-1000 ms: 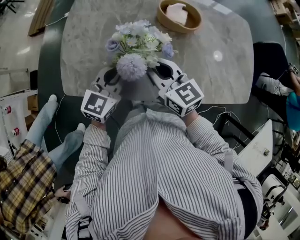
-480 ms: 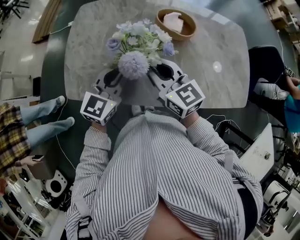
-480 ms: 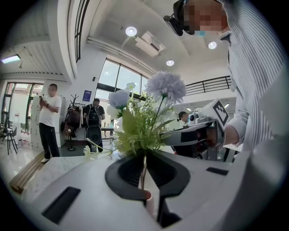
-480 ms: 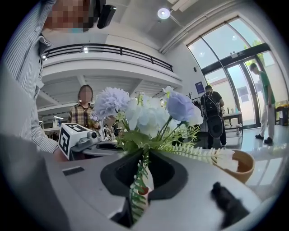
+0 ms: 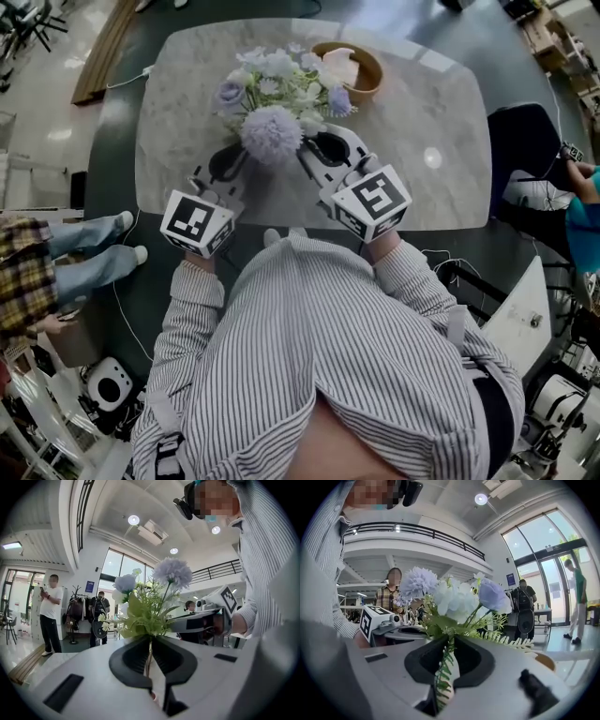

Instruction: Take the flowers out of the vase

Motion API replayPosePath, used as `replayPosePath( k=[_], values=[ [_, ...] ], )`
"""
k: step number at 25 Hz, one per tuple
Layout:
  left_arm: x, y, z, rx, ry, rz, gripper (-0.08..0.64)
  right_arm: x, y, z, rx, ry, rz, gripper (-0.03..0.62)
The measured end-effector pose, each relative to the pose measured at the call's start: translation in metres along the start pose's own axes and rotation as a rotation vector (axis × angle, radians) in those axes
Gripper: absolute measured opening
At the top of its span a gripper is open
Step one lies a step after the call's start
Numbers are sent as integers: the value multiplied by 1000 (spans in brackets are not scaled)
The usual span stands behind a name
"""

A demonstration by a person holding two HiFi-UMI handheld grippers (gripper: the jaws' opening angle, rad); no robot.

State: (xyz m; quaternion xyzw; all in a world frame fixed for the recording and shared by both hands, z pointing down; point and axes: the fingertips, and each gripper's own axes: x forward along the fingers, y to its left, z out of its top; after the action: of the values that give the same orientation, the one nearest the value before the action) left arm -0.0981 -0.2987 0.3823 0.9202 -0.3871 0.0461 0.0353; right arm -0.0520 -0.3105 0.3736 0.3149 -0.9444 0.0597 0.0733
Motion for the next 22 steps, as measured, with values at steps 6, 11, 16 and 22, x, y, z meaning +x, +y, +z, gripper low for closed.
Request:
replayPosePath(
  k=[6, 11, 16, 22],
  values=[
    [-2, -1, 23, 3, -57, -1, 26, -6, -2, 22, -37, -31, -11, 43],
    [-7, -4, 39, 17, -94, -3, 26, -7, 4, 34, -68, -50, -4, 43],
    [-6, -6, 47, 27, -116, -2, 20, -10, 3, 41, -74, -71, -13, 41],
    [-7, -8, 41, 11, -115, 0, 20, -11, -1, 36, -64, -64, -21, 40]
  ],
)
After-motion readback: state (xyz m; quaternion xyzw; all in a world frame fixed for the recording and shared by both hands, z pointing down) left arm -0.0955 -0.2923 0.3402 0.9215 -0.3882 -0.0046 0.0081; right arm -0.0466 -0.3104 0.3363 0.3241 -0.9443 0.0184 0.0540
